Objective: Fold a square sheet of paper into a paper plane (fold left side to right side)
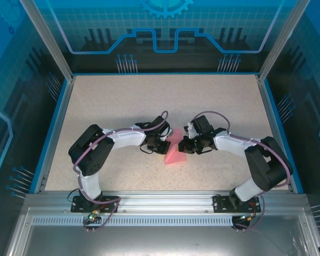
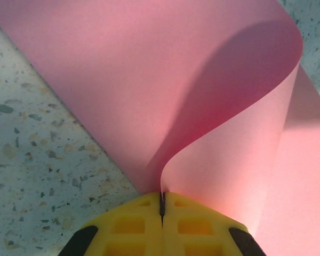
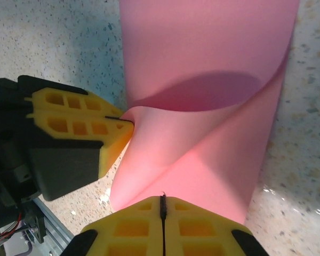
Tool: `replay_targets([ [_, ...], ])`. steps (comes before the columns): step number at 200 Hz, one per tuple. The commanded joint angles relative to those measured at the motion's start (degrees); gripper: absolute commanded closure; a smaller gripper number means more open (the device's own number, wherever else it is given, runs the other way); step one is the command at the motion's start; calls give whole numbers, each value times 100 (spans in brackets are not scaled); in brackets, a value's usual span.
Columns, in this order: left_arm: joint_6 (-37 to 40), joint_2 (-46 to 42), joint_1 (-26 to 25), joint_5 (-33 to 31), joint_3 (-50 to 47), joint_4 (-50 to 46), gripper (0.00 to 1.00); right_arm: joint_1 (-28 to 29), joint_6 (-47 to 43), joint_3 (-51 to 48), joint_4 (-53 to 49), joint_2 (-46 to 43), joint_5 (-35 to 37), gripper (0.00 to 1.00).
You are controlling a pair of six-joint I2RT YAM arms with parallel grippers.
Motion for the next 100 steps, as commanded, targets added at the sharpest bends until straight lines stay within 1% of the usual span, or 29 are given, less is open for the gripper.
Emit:
replay_targets([
  [1,61,258,-62,-36,35,-96,100,91,111,322,292,224,-194,94],
  [56,60,268,-81,-38,45,-98,100,235,78,605,259,638,-146,94],
  [82,57,277,-86,-38,54,-115,100,270,-17,616,92,804,-75,94],
  [86,61,281,-92,-45,54,-112,100,275,-41,772,64,816,-49,94],
  [100,67,292,-93,-47,62,-113,100,296,-99,811,-44,864,36,94],
])
